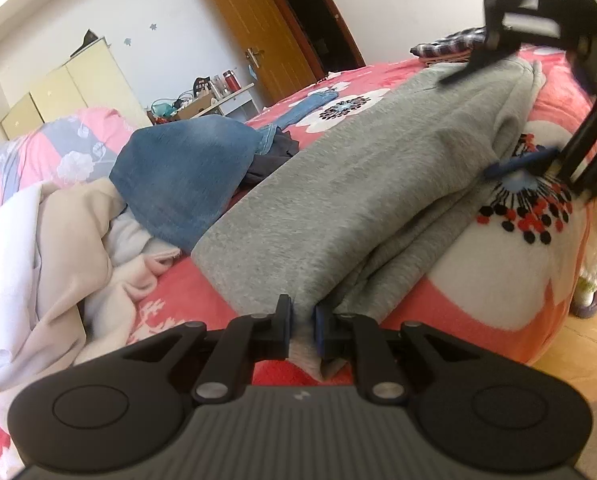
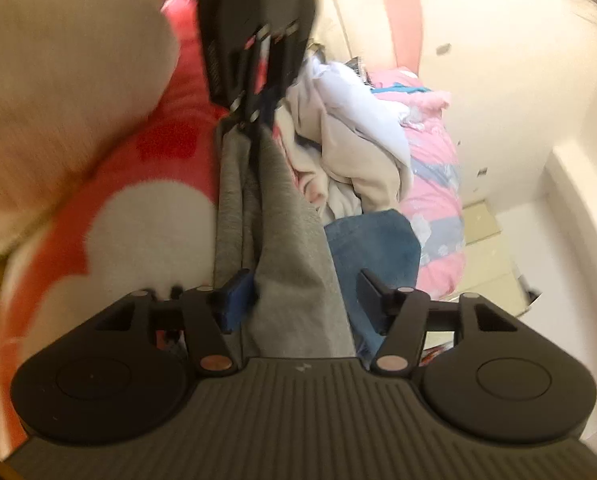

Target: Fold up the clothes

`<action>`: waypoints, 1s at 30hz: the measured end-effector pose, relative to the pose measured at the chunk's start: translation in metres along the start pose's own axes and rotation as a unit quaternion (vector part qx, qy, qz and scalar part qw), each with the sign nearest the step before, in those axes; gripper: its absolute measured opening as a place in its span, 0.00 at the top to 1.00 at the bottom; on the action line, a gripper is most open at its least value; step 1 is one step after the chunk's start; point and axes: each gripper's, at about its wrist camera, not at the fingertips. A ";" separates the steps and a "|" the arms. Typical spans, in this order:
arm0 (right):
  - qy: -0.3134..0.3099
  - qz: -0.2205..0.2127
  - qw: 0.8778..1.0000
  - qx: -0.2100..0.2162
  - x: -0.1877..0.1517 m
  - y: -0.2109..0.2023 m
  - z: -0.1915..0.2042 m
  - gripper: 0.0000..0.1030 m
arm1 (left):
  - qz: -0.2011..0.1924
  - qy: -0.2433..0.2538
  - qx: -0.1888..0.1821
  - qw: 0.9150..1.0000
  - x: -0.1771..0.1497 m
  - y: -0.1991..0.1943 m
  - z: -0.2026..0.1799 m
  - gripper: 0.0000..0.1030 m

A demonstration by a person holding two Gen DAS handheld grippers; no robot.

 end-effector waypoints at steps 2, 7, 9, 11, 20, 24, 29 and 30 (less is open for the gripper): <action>0.049 -0.003 0.999 0.005 0.002 -0.015 -0.019 0.46 | 0.000 0.007 0.002 1.000 0.000 0.000 -0.001 0.88; 0.136 0.012 0.990 0.018 -0.003 -0.008 -0.033 0.56 | 0.000 0.008 0.008 1.000 0.000 -0.001 -0.004 0.88; 0.141 0.025 0.989 0.035 -0.010 0.002 -0.023 0.59 | 0.000 0.007 0.010 1.000 -0.001 -0.002 -0.005 0.86; 0.138 0.037 0.989 0.045 -0.021 0.007 -0.006 0.63 | 0.000 -0.005 0.005 1.000 0.000 -0.006 -0.003 0.80; 0.136 0.042 0.989 0.024 -0.035 0.011 0.022 0.62 | -0.117 -0.309 -0.058 0.942 0.015 -0.069 0.052 0.71; 0.150 0.040 0.988 0.004 -0.036 0.015 0.030 0.62 | -0.100 -0.303 -0.031 0.947 0.040 -0.030 0.032 0.71; 0.180 0.046 0.983 -0.005 -0.031 0.002 0.014 0.61 | -0.041 -0.287 0.002 0.957 0.038 0.016 -0.006 0.72; 0.200 0.046 0.979 -0.012 -0.033 -0.005 0.005 0.61 | -0.042 -0.285 0.012 0.958 0.037 0.018 -0.011 0.72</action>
Point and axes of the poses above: each gripper's, at about its wrist camera, not at the fingertips, and y roughly the way its jaws point, z to its left, x to its top, and after that the axes turned 8 degrees about -x, right-handed
